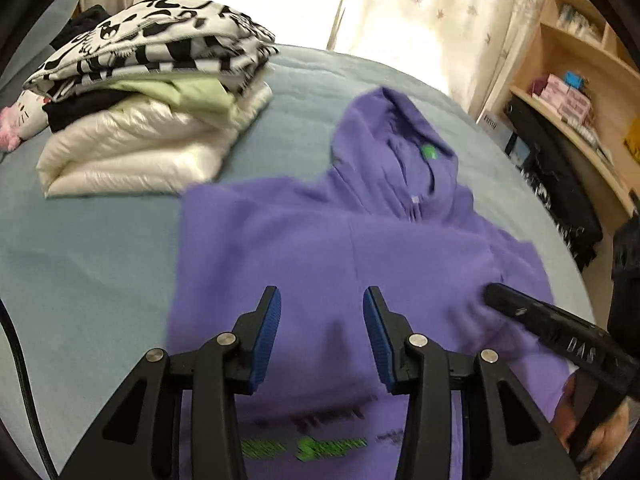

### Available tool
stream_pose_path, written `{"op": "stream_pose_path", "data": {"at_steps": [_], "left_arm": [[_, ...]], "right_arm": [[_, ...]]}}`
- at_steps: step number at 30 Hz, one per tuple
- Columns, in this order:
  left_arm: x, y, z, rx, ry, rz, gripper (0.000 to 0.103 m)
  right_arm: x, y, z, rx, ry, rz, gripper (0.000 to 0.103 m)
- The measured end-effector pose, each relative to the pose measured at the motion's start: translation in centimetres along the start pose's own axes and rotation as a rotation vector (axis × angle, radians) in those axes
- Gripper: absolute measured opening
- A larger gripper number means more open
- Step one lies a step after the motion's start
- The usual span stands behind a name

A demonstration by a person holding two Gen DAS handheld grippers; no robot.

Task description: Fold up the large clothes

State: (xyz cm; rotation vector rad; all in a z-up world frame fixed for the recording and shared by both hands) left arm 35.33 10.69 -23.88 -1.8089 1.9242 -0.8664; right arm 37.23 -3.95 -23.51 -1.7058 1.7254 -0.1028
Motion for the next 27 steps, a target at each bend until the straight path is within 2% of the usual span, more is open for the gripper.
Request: {"op": "stream_pose_path", "data": {"at_steps": [2,5,9,11,13,14,16,18,22,27], "left_arm": [[1.0,2.0,1.3,-0.041,-0.013,0.010,0.041],[0.3,5.2,3.3,-0.137,-0.071,0.039,0.041],[-0.6,5.7,3.0,-0.124,-0.073,0.074,0.041],[-1.6,5.8,2.7,-0.125,-0.089,0.063,0.041],[-2.8,5.7,2.5,-0.124,-0.073,0.032,0.041],[-3.2,5.7,2.4,-0.122,-0.061,0.014,0.041],[-3.5,5.7,2.0,-0.117,-0.050,-0.003,0.041],[-3.3,5.6,2.3,-0.120,-0.054,-0.007,0.041],[-2.8,4.9,1.9,-0.126,-0.075,-0.008,0.041],[-2.2,2.1,0.9,-0.059,-0.095,0.033,0.042]], "right_arm": [[-1.2,1.8,1.1,-0.026,0.016,-0.066,0.027],[0.0,3.4,2.7,-0.078,0.094,-0.106,0.027],[5.0,2.4,1.5,-0.043,0.182,-0.048,0.024],[8.0,1.6,0.0,-0.024,0.177,0.029,0.023],[10.3,1.5,-0.7,-0.029,0.189,0.080,0.020],[12.1,1.5,-1.2,-0.018,0.260,0.096,0.023],[13.3,1.5,-1.6,-0.013,0.235,0.128,0.023],[13.5,1.4,-1.9,-0.014,0.213,0.163,0.023],[12.3,1.1,-2.3,0.000,0.235,0.152,0.023],[8.2,-0.4,-2.2,0.045,0.161,0.105,0.023]]}}
Point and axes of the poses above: each gripper's, at about its wrist camera, not at the fingertips, and z roughly the way its jaws point, x to its right, y to its underside, the point moved 10 cm from there along z, roughly the way its jaws point, and after that the axes turned 10 degrees about z, right-handed, at the moved point
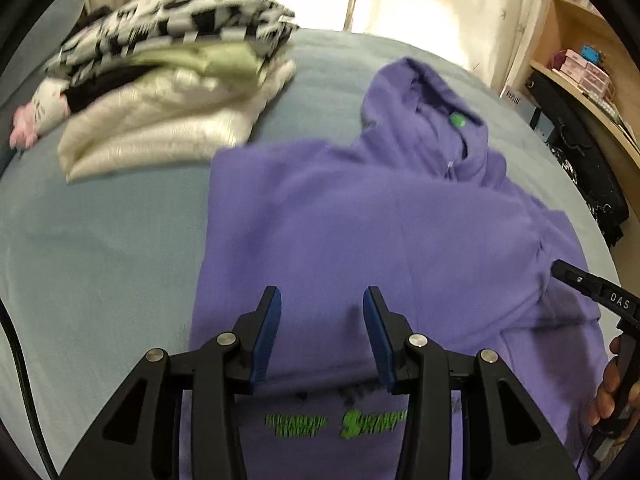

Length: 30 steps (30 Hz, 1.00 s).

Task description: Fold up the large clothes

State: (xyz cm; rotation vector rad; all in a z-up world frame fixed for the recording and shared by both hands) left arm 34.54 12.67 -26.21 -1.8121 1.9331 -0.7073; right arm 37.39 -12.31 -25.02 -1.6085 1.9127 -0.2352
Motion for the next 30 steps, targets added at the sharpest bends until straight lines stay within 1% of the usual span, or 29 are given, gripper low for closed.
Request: {"op": "stream_pose_path", "data": {"at_steps": [2,5,9,12,14,15,16,17,19,20,22,24,25,29,30], "left_arm": [[-0.1,-1.3,0.7,0.002,-0.027,0.009,0.042],[-0.7,-3.2,2.2,0.011,-0.059,-0.004,0.042],[-2.6,-4.9,4.8,-0.001,-0.100,-0.052,0.042],[-4.8,-5.0,6.8,-0.017,-0.153,-0.068,0.042],[-6.0,-5.0,7.5,-0.005,-0.180,-0.056,0.042],[-6.5,-5.1,7.7,0.004,-0.190,-0.050,0.042],[-6.8,-5.1,7.8,0.012,-0.191,-0.050,0.042],[-7.3,-5.1,7.8,0.021,-0.189,-0.061,0.042],[-7.8,-5.0,8.0,0.030,-0.176,-0.086,0.042],[-7.9,-5.0,8.0,0.033,-0.172,-0.093,0.042],[-7.9,-4.9,8.0,0.036,-0.181,-0.089,0.042],[-7.8,-4.9,7.8,0.034,-0.192,-0.075,0.042],[-7.6,-4.8,7.6,0.030,-0.191,-0.073,0.042],[-7.2,-5.1,6.6,0.019,-0.176,-0.088,0.042],[-7.2,-5.1,6.3,0.016,-0.170,-0.096,0.044]], "right_arm": [[-2.0,-0.4,0.8,-0.008,-0.019,-0.026,0.023],[-4.7,-1.2,2.4,-0.006,-0.037,-0.071,0.023],[-6.5,-2.2,4.5,-0.005,-0.027,-0.107,0.023],[-5.7,-3.1,6.1,-0.006,0.017,-0.104,0.023],[-3.7,-4.0,6.8,0.005,0.064,-0.092,0.023],[-2.8,-4.3,6.9,0.011,0.072,-0.082,0.023],[-1.9,-4.7,6.9,0.016,0.067,-0.065,0.022],[-1.1,-4.9,6.9,0.011,0.036,-0.043,0.017],[-0.2,-5.0,6.6,-0.003,-0.026,-0.010,0.012],[0.0,-5.1,6.4,-0.002,-0.036,-0.005,0.011],[0.1,-5.0,6.0,0.001,-0.045,-0.003,0.011],[-0.1,-4.7,5.7,0.002,-0.035,-0.004,0.011],[-0.2,-4.6,5.6,-0.001,-0.032,-0.003,0.014],[-0.6,-4.2,4.6,-0.009,-0.018,-0.004,0.015],[-0.6,-4.1,4.3,-0.010,-0.018,-0.003,0.015]]}}
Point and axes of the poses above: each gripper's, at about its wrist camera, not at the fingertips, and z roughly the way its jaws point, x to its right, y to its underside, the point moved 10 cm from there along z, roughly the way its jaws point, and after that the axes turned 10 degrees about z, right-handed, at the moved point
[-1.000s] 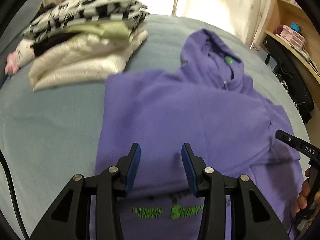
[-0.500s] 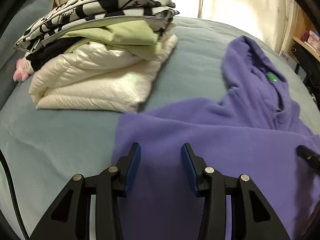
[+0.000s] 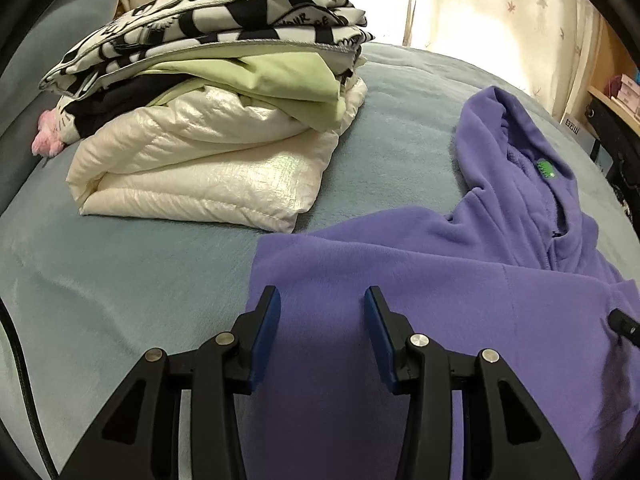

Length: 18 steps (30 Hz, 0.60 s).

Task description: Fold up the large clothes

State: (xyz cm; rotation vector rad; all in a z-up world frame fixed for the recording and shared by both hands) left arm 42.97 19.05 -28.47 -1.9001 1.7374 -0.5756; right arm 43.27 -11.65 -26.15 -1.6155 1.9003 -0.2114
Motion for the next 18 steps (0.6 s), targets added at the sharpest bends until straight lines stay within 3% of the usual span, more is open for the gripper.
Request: {"op": "stream_pose_path", "data": {"at_steps": [3,18], "left_arm": [[-0.2,0.3,-1.8,-0.002,0.004,-0.016,0.050],[0.7,4.3,-14.6,0.031,0.037,0.055,0.054]], "right_arm": [[0.1,0.5,-1.4,-0.005,-0.010,0.012,0.015],[0.5,4.8,-11.9,0.028,-0.069,0.066,0.024]]}}
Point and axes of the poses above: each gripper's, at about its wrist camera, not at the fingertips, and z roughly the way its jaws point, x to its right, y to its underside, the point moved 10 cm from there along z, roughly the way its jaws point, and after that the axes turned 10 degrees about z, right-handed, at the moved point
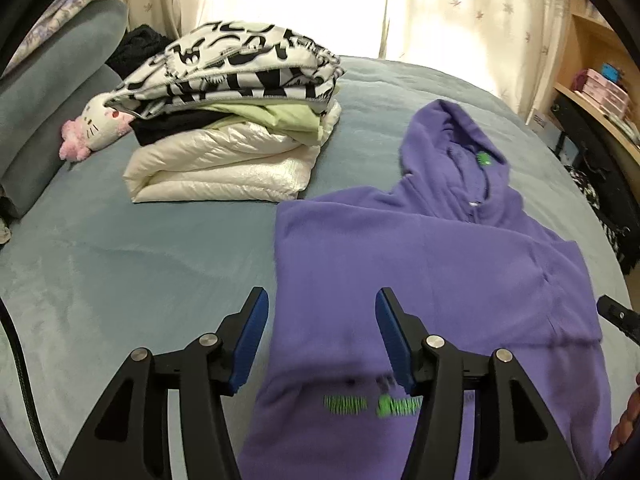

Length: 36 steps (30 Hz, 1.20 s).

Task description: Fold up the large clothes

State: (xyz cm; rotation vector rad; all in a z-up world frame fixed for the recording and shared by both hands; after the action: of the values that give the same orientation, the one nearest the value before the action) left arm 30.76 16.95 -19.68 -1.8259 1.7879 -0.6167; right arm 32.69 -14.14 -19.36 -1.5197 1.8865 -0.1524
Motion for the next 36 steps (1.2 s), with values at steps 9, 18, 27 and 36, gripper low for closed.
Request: {"op": "stream_pose_path", "data": {"at_steps": [9,18,27,36], "left_arm": [[0.3,2.8,-8.2,0.062,-0.013,0.031,0.064],[-1.8,8.1,-12.1,0.029,0.005,0.020,0.066],[-3.9,16.8,-12.9,-0.067,0.092,-0.005,0.066],[-2.6,23.8,-12.2,-0.172,0.237,-0.011,0.066]], "right_arm": [[0.3,3.4,-5.6,0.019,-0.038,0.020,0.032],[2.3,7.4,-9.4,0.015,-0.049,0.055,0.035],[6.3,12.0,-11.5,-0.038,-0.019,0.069,0.038],[10.1,15.3,-13.1,-0.087,0.050,0.028,0.038]]}}
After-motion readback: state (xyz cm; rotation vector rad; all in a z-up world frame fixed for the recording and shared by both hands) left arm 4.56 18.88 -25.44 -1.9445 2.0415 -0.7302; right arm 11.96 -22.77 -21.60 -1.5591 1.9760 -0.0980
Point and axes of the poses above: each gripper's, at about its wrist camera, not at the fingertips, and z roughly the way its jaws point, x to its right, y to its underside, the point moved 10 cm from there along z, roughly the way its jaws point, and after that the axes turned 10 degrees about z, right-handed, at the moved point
